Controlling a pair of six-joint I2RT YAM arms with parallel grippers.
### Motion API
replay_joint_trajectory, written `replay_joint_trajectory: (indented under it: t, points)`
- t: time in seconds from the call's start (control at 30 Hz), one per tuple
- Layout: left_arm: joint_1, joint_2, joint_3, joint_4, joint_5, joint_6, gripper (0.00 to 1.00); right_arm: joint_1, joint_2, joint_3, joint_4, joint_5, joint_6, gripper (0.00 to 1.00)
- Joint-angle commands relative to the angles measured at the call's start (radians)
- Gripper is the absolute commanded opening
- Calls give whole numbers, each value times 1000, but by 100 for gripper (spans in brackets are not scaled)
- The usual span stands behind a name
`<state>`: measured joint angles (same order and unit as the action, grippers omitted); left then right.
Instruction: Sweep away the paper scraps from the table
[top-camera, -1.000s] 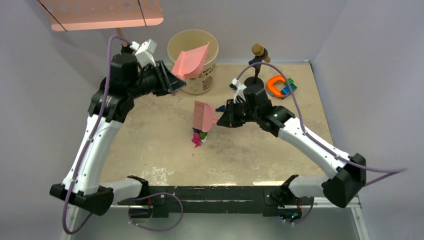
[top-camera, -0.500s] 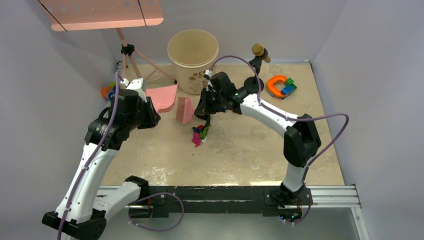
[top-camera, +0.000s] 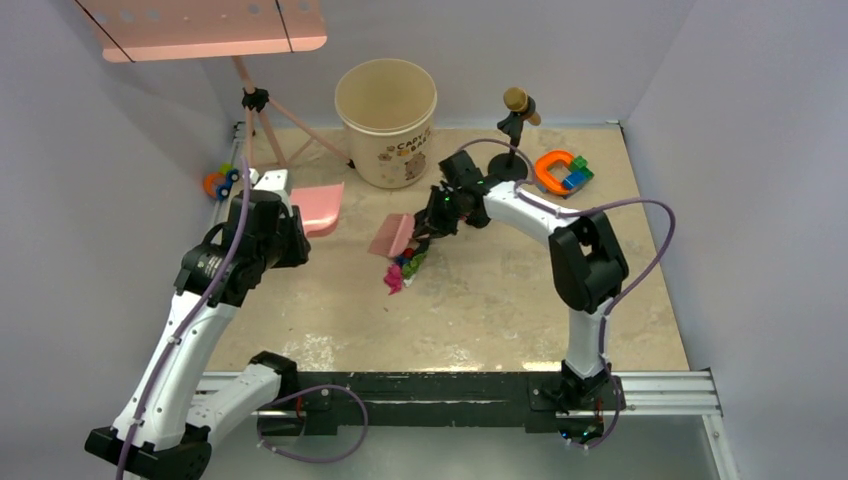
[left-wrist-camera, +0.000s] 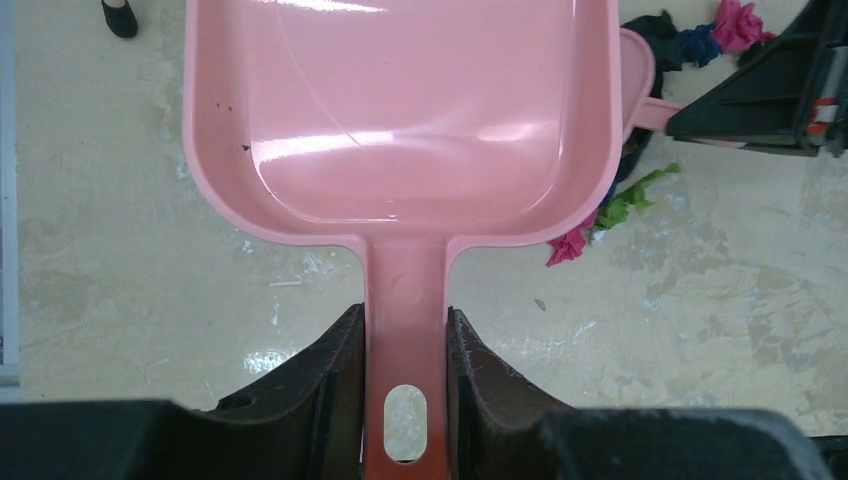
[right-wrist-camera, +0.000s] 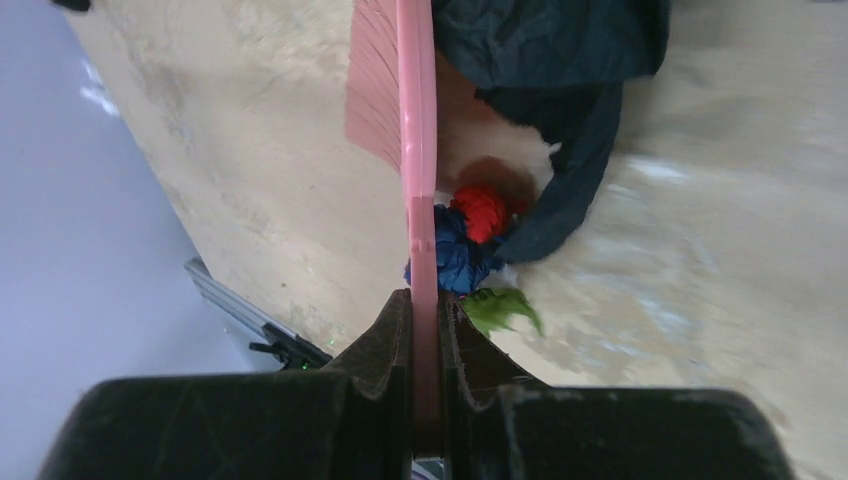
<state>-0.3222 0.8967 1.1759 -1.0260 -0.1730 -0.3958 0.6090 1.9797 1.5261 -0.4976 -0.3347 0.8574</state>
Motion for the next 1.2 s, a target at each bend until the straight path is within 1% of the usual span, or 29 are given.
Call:
replay_joint_trajectory:
  t: [0.0, 0.07, 0.17, 0.23, 0.3, 0.4, 0.53, 0.63, 0.7, 0.77, 0.87, 1.03, 1.13, 1.17]
  points:
    - [0, -20, -22, 48, -22, 34, 0, -67, -134, -92, -83, 73, 0, 0]
    - [0, -21, -25, 55, -22, 34, 0, -68, -174, -75, -147, 141, -51, 0]
    - [0, -18, -28, 62, -15, 34, 0, -68, -220, -35, -212, 163, -146, 0]
    - [0, -16, -30, 67, -8, 34, 0, -68, -276, -45, -196, 127, -194, 0]
    - [0, -16, -30, 67, -5, 35, 0, -67, -345, -97, -129, 81, -219, 0]
    - [0, -19, -34, 72, 0, 39, 0, -55, -399, -127, -59, -28, -265, 0]
    - [0, -21, -45, 79, 28, 48, 0, 18, -364, -71, -142, -60, -351, 0]
    - [0, -19, -52, 87, 34, 48, 0, 112, -311, -29, -178, -99, -407, 0]
    - [0, -17, -54, 88, 38, 46, 0, 164, -263, 2, -212, -110, -426, 0]
    - [0, -14, -55, 91, 42, 45, 0, 178, -212, 25, -260, -105, -426, 0]
    - [0, -7, -58, 97, 50, 43, 0, 178, -166, 29, -312, -57, -429, 0]
    - [0, 8, -61, 105, 84, 51, 0, 149, -186, -6, -386, 102, -432, 0]
    - [0, 26, -71, 133, 165, 62, 0, 105, -229, -24, -415, 166, -448, 0]
    - [0, 38, -73, 139, 212, 60, 0, 91, -245, -20, -429, 194, -454, 0]
